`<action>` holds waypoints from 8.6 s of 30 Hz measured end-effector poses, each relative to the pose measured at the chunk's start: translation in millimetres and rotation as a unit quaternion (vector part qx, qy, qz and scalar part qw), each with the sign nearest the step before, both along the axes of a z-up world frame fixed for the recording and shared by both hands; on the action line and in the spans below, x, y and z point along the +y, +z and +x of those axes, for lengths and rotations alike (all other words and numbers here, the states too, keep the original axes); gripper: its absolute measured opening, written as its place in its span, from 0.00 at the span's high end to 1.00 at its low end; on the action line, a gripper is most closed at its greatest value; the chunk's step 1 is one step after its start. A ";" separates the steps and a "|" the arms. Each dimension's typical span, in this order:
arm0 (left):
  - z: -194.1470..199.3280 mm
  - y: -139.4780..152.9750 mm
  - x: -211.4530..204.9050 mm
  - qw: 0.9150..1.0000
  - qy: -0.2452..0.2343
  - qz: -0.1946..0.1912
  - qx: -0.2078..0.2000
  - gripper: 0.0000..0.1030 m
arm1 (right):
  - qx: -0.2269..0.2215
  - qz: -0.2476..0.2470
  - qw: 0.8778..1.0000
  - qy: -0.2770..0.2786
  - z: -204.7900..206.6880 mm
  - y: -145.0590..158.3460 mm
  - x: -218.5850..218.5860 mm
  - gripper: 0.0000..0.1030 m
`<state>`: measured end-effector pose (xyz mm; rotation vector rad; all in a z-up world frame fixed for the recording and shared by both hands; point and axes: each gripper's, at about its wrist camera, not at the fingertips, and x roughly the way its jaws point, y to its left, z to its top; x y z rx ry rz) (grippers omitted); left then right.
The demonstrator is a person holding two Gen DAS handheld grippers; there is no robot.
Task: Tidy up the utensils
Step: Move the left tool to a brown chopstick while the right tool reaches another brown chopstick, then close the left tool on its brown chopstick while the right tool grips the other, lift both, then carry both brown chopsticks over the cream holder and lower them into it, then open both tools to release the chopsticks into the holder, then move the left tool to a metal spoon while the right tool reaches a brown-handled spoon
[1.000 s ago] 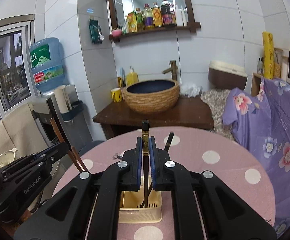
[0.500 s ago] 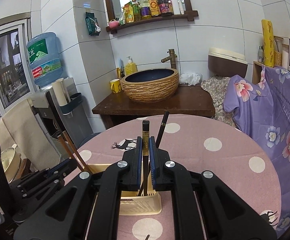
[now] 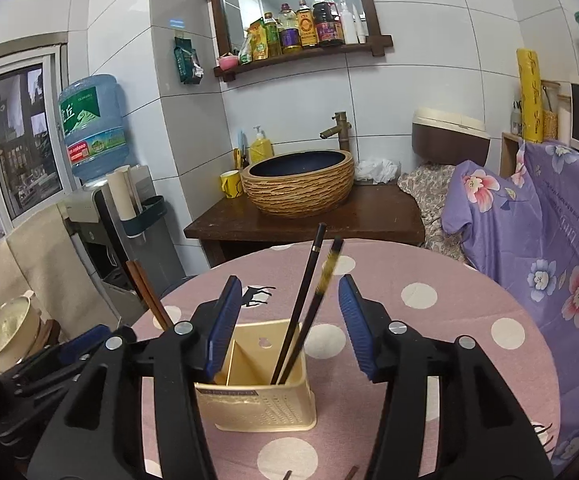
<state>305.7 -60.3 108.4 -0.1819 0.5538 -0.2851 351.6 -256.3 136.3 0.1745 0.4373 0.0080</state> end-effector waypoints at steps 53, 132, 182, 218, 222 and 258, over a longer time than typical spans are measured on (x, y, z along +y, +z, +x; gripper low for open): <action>-69.7 -153.8 9.0 0.981 -0.028 0.060 0.182 0.56 | 0.163 -0.044 0.984 -0.049 -129.0 -167.9 1.7 0.38; -1.0 -120.2 -14.7 0.985 -0.007 0.124 0.124 0.93 | 0.164 -0.008 0.985 -0.047 3.3 -128.9 -15.2 0.93; -57.4 61.6 25.7 0.997 -0.025 0.036 -0.069 0.93 | 0.000 0.016 0.999 0.047 -79.8 58.4 -13.7 0.93; 29.7 25.7 -12.4 0.997 0.048 0.015 -0.051 0.93 | 0.024 0.029 0.999 0.009 16.5 22.5 -3.4 0.93; 31.7 14.0 -12.7 0.998 0.045 0.019 -0.038 0.93 | 0.033 0.032 0.999 0.011 17.4 13.6 -2.6 0.93; -48.2 -40.9 8.9 0.999 0.012 0.023 -0.035 0.05 | -0.016 -0.059 0.998 -0.016 -66.5 -27.0 7.2 0.32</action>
